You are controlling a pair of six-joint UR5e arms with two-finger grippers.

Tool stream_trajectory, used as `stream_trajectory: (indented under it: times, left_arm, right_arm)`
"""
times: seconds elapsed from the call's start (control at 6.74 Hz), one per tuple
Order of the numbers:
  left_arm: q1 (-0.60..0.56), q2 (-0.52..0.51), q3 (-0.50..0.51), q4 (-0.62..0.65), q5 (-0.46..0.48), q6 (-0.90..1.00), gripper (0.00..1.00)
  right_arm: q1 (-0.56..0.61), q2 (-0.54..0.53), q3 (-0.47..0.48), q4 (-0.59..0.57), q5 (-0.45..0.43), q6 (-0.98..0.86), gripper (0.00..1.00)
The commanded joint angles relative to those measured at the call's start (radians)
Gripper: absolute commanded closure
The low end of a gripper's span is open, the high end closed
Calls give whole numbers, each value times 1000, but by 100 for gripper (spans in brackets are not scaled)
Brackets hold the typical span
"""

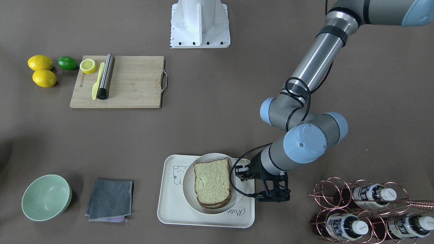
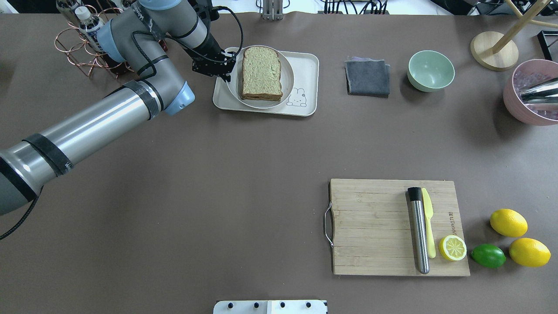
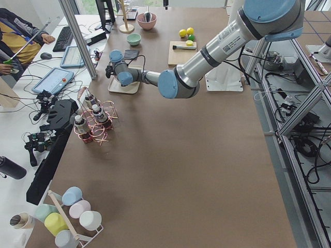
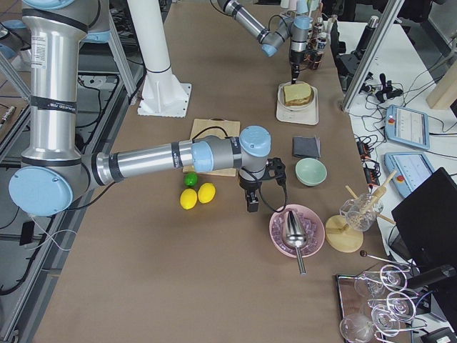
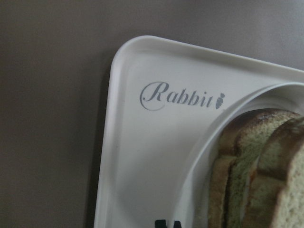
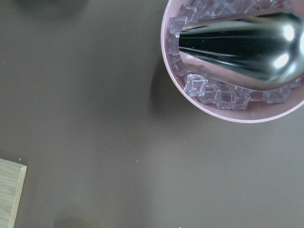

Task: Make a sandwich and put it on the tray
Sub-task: 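Carry the plate with the left gripper onto the white tray, then lower the plate onto the tray and open the left gripper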

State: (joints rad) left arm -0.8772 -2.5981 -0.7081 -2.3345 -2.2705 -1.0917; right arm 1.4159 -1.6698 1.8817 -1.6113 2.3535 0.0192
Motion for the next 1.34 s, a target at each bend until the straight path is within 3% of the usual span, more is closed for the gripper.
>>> stream_trajectory:
  times: [0.0,0.74,0.89,1.19]
  left_arm:
    - [3,-14,33,-22,22,3,100]
    - [43,-14,35,-59,106,-2,100]
    - [43,-14,35,-59,111,-5,73]
    - [40,-13,26,-65,109,-17,32]
  right_arm:
    - [0,1,1,1,0,4,0]
    - [-2,-5,7,-1,1,7,0]
    - [0,-7,8,-1,3,7,0]
    - [-2,-5,11,-2,6,8,0]
